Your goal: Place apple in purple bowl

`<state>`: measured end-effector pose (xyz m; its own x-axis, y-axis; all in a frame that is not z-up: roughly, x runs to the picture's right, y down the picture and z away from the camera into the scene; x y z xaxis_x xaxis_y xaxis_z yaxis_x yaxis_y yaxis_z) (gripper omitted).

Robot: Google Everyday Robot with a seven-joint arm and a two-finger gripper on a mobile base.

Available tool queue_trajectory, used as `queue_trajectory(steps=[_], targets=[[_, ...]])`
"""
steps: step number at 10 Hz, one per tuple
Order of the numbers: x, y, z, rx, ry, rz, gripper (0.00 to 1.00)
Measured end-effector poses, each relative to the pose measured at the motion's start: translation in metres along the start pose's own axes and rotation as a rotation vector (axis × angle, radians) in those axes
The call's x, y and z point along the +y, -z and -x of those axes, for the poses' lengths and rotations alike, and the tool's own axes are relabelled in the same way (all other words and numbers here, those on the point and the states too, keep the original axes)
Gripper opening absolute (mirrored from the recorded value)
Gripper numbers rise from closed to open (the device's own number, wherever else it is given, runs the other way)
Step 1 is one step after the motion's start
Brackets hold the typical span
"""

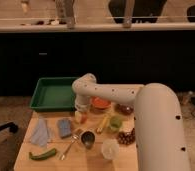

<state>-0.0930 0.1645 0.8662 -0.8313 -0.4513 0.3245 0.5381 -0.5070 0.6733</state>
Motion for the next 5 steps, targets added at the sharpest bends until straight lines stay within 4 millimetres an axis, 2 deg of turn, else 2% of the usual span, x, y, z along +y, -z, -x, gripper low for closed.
queue_trajectory(steps=[5], targets=[[-0.022,0.017,-0.010,-0.038,0.043,0.054,0.00]])
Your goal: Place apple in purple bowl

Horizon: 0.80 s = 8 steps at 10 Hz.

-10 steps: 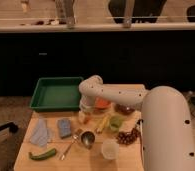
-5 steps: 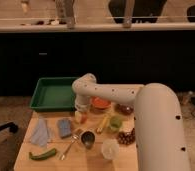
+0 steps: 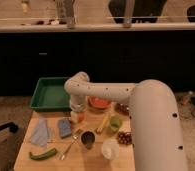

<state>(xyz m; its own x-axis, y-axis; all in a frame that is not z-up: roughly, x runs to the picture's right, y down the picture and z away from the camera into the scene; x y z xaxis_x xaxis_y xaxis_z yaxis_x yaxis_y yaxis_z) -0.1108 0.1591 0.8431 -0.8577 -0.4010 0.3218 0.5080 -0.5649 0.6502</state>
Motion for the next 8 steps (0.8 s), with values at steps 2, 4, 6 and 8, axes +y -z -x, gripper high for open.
queue_trajectory(steps=[2,4,6,8], targets=[[-0.005,0.012,-0.001,-0.005,0.012,0.034,0.00],[-0.010,0.023,-0.004,-0.010,0.023,0.063,0.00],[-0.012,0.040,-0.005,-0.007,0.033,0.101,0.00],[-0.010,0.057,-0.005,0.002,0.036,0.126,0.00]])
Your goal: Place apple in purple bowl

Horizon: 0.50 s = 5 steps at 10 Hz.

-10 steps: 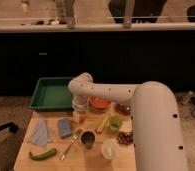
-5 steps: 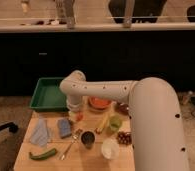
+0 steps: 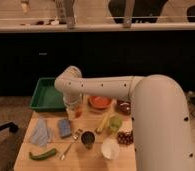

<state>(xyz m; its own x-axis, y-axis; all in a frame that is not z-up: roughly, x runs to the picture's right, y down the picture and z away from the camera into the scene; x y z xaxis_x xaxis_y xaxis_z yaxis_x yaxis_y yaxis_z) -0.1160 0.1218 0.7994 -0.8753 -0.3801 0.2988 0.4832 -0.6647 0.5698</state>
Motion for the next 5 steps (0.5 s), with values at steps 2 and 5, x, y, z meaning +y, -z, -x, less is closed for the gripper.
queue_trajectory(steps=[2,5], targets=[[0.007,0.011,0.002,-0.009,0.008,0.021,0.00],[0.024,0.033,0.020,-0.016,0.004,0.041,0.00]])
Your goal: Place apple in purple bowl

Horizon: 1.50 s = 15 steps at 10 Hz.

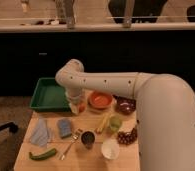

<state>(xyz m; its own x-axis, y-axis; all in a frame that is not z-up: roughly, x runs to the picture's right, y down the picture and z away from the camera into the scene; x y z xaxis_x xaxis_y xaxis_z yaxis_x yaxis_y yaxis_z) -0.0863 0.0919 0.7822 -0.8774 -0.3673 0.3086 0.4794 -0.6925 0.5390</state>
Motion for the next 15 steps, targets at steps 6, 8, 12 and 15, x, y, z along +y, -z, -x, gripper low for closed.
queue_trajectory(steps=[6,8,12,15], targets=[[0.036,0.022,0.068,0.022,-0.102,0.013,0.00],[0.044,0.025,0.086,0.024,-0.140,0.013,0.00],[0.064,0.028,0.110,0.028,-0.183,0.012,0.00],[0.070,0.027,0.119,0.024,-0.190,0.000,0.00]])
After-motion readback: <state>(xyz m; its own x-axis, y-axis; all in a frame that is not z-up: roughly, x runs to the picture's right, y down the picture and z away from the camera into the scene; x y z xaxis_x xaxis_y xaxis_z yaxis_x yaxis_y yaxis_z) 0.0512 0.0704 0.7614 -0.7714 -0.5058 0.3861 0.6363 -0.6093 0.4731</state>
